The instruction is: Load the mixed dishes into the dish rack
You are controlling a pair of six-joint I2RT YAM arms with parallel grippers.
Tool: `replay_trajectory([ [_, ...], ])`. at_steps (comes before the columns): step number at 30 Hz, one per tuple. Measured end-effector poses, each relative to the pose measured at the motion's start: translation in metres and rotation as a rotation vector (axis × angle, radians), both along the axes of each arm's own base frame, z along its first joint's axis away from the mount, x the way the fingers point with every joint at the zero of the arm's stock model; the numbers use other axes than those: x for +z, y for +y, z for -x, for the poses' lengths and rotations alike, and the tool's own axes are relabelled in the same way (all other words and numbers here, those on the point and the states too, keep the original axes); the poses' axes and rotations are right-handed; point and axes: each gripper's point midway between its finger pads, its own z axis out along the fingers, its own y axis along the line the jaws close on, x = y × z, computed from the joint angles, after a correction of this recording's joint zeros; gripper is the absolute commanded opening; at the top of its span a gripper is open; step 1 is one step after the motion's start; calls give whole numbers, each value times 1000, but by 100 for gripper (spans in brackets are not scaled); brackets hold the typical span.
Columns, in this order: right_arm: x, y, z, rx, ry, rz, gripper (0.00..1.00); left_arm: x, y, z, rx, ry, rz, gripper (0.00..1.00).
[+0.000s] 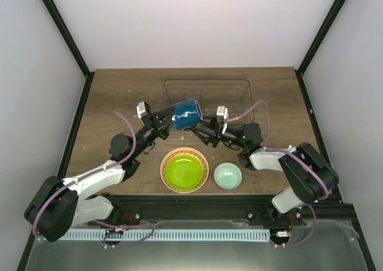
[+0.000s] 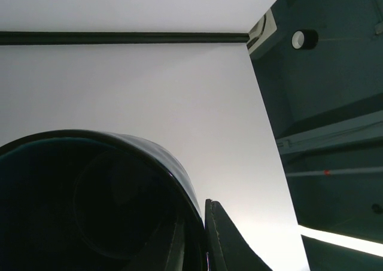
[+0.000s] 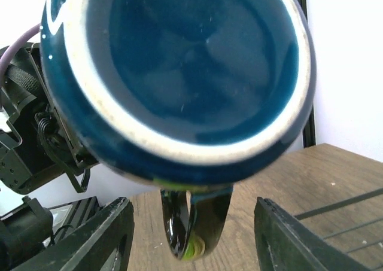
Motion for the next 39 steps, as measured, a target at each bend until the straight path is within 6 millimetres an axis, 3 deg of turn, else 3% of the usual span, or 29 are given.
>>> replay_trajectory([
  [8, 8, 8, 2, 61, -32, 7, 45, 0, -4, 2, -29, 16, 26, 0],
  [16, -3, 13, 6, 115, -8, 48, 32, -9, -10, -4, -57, 46, 55, 0],
  [25, -11, 15, 9, 143, 0, 96, 8, -9, -14, 0, -87, 45, 55, 0],
  [32, -8, 12, 11, 142, -4, 110, 1, -6, -15, 4, -105, 28, 58, 0],
  [35, -9, 11, 10, 138, -1, 117, 1, -7, -15, 3, -107, 28, 60, 6],
  [39, -12, 10, 8, 128, 3, 130, 1, -13, -17, -1, -105, 40, 66, 24],
])
